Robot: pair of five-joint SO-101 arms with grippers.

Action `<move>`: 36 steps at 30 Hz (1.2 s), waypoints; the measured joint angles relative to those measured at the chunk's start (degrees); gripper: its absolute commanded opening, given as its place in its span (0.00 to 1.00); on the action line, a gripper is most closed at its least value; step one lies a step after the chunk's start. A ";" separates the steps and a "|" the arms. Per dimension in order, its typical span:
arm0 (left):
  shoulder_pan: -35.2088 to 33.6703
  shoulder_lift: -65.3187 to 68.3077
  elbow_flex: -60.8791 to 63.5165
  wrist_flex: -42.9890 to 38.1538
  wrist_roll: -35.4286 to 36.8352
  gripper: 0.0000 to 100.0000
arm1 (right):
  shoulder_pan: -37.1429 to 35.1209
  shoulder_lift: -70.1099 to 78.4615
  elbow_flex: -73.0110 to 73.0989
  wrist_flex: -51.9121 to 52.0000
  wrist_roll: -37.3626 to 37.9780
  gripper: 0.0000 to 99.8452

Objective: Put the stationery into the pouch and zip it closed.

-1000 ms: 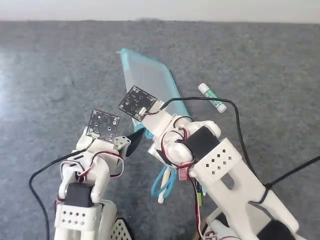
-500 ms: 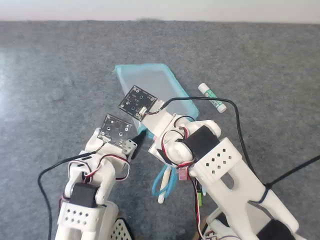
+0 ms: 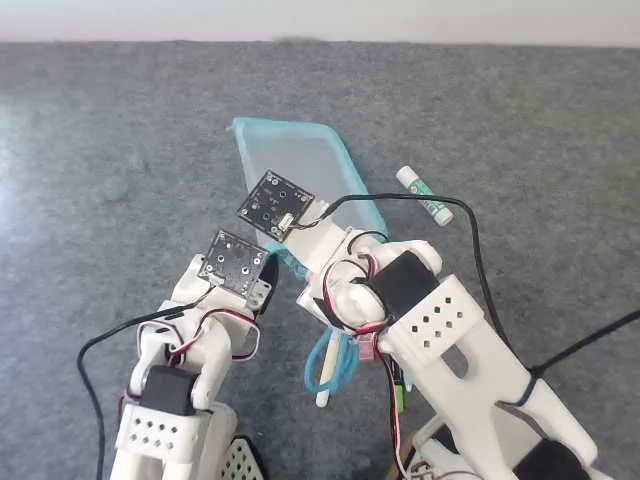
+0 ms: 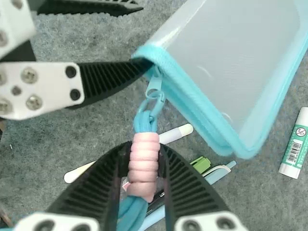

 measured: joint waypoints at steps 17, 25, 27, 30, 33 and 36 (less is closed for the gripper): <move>-4.13 0.26 0.00 -0.09 -0.53 0.08 | 15.47 0.09 4.13 0.00 7.65 0.01; -5.63 0.35 0.00 -0.09 -0.53 0.08 | 23.12 0.09 4.13 -0.35 10.64 0.01; -6.68 0.35 0.00 -0.09 -0.53 0.08 | 24.53 0.00 4.22 -0.53 10.81 0.01; -7.03 0.35 0.00 -0.09 -0.53 0.08 | 24.88 0.00 4.22 -0.70 11.52 0.01; -7.21 0.35 0.00 -0.09 -0.53 0.08 | 24.88 0.00 4.22 -0.70 11.52 0.01; -7.21 0.35 0.00 -0.09 -0.53 0.08 | 24.26 0.00 4.22 -0.70 11.52 0.09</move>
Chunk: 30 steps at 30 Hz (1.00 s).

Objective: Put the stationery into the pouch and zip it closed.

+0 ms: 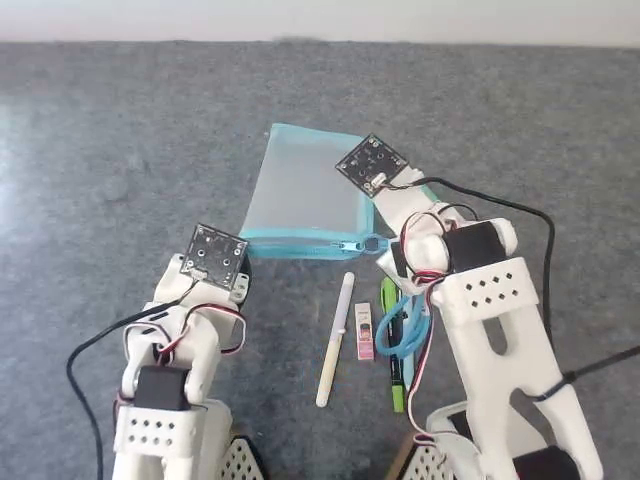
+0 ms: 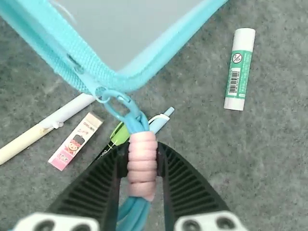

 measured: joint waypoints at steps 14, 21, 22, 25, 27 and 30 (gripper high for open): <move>-1.05 0.00 0.35 0.00 1.32 0.09 | -19.25 -5.36 -0.88 10.02 -4.22 0.43; -6.86 0.00 1.14 0.00 1.32 0.24 | -17.49 -12.13 -0.88 10.37 -7.12 0.43; -8.70 0.00 1.14 0.00 1.23 0.23 | -16.18 -12.31 -0.09 10.29 -7.12 0.43; -10.64 -0.09 2.46 0.00 -1.32 0.23 | -11.69 -12.75 5.36 6.59 -7.30 0.43; -11.16 0.00 4.40 0.00 -2.90 0.23 | -8.53 -12.84 9.85 3.08 -7.47 0.43; -11.69 0.00 5.71 0.00 -4.75 0.27 | -6.68 -12.92 15.82 -2.73 -8.70 0.43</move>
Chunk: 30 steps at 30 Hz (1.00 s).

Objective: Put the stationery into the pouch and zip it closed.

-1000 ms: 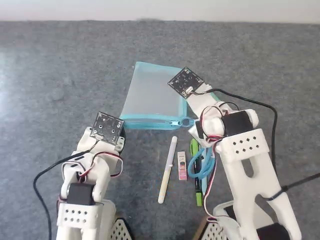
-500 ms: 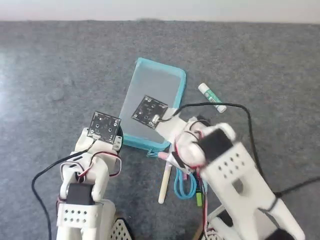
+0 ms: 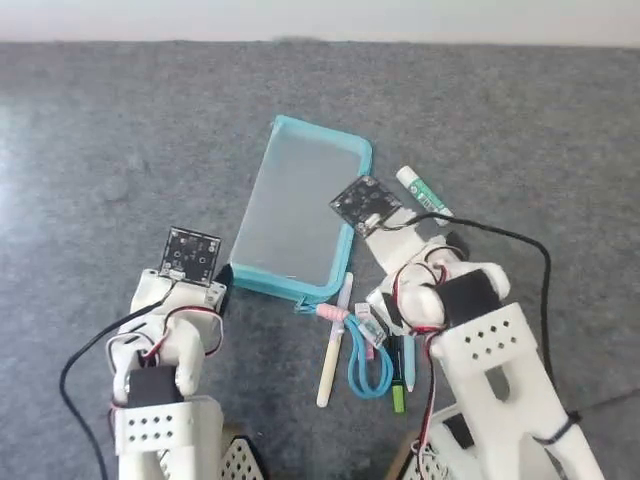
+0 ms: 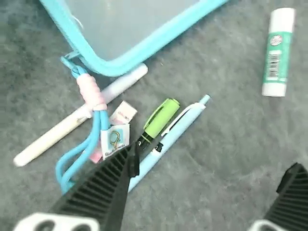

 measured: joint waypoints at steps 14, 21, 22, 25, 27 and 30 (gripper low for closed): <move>-10.02 0.00 1.85 0.00 1.76 0.27 | -15.47 0.00 7.03 -13.71 -1.32 0.43; -10.29 0.00 1.85 0.00 1.76 0.26 | -16.70 12.31 4.75 -14.77 -2.99 0.43; -10.29 0.00 1.85 0.00 1.76 0.26 | -17.32 15.21 3.60 -14.77 -3.16 0.43; -10.20 0.00 1.85 0.00 1.76 0.26 | -19.16 23.65 0.35 -14.77 -3.43 0.43; -10.20 0.00 1.85 0.00 1.76 0.26 | -19.43 28.66 -1.85 -14.77 -3.43 0.43; -10.29 0.00 1.85 0.00 1.76 0.26 | -19.43 35.52 -5.10 -14.86 -3.43 0.42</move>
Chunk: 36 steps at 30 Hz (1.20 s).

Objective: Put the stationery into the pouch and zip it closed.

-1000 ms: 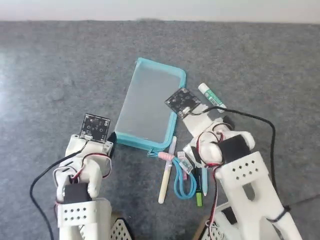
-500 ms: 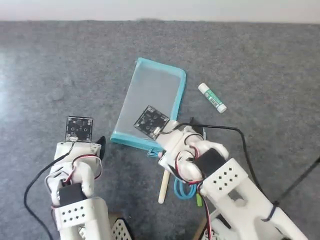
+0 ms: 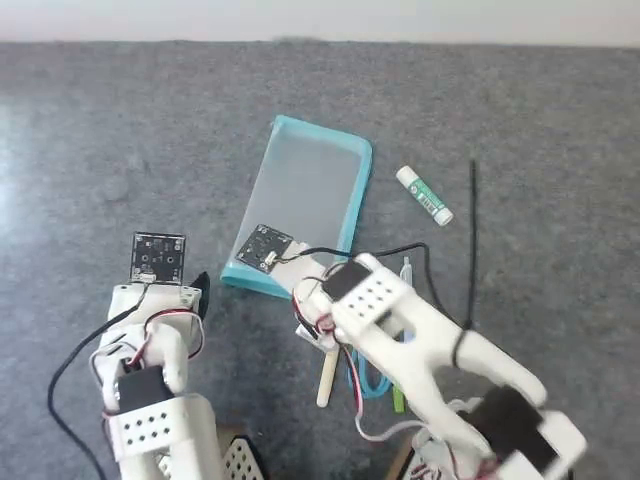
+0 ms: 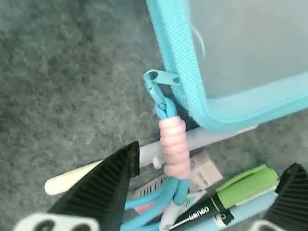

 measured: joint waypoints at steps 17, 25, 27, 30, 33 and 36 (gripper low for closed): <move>0.09 0.00 0.00 0.00 -0.18 0.26 | 10.37 5.80 -8.70 0.79 -3.78 0.01; 1.58 0.00 2.11 -1.76 -0.18 0.26 | 12.22 5.19 -17.14 9.67 -4.04 0.01; 1.58 0.00 2.11 -1.76 -0.18 0.26 | 12.31 2.02 -17.93 11.69 -4.04 0.01; 1.76 0.00 2.11 -1.76 -0.18 0.30 | 12.31 -6.15 -18.37 14.59 -3.52 0.01; 1.93 0.00 1.93 -1.76 -0.18 0.34 | 12.31 -14.77 -18.64 17.23 -2.81 0.01; 4.48 0.00 -0.35 -0.44 -0.18 0.34 | 12.31 -21.71 -18.64 20.22 -2.55 0.01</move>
